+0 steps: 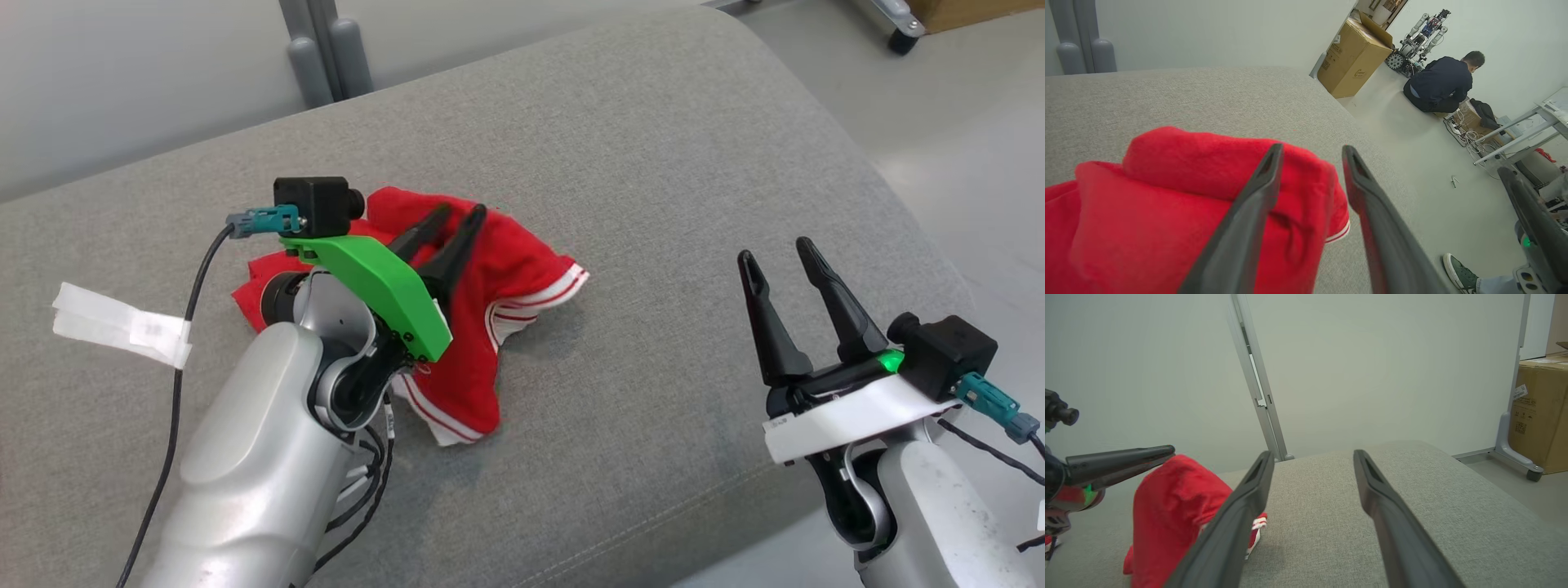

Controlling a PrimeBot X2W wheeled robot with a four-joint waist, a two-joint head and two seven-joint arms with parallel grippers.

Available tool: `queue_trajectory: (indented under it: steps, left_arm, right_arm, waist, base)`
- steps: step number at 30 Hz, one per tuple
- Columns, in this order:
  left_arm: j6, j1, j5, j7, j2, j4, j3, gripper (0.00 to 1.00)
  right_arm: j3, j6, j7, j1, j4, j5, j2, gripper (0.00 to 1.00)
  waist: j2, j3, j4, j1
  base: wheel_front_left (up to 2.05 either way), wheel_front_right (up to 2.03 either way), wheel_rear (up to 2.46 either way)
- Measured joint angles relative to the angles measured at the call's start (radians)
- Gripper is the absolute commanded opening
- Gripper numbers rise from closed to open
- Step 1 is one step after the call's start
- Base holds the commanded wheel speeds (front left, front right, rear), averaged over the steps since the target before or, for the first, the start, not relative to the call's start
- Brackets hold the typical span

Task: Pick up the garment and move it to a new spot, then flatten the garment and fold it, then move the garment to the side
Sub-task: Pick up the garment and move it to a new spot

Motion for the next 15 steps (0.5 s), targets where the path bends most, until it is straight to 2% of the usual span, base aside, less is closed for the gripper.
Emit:
queue_trajectory:
  steps: [6, 10, 15]
  left_arm:
    - [-0.001, -0.029, -0.024, -0.038, 0.004, -0.011, -0.06, 1.0]
    - [-0.002, -0.046, -0.02, -0.058, 0.004, -0.009, -0.081, 1.0]
    - [-0.005, -0.071, 0.038, -0.094, 0.004, 0.01, -0.093, 1.0]
  right_arm:
    - [-0.047, -0.001, 0.0, 0.001, -0.002, 0.0, -0.002, 1.0]
    - [-0.057, -0.001, 0.0, 0.001, -0.003, 0.0, -0.003, 1.0]
    - [-0.063, 0.0, 0.0, 0.001, -0.004, -0.003, -0.005, 1.0]
  waist:
    - [0.0, 0.03, -0.016, 0.0]
    - [0.0, 0.033, 0.003, 0.0]
    - [0.0, 0.029, 0.04, 0.0]
  base:
    - [0.0, 0.0, 0.0]
    - [0.0, 0.0, 0.0]
    - [0.0, 0.0, 0.0]
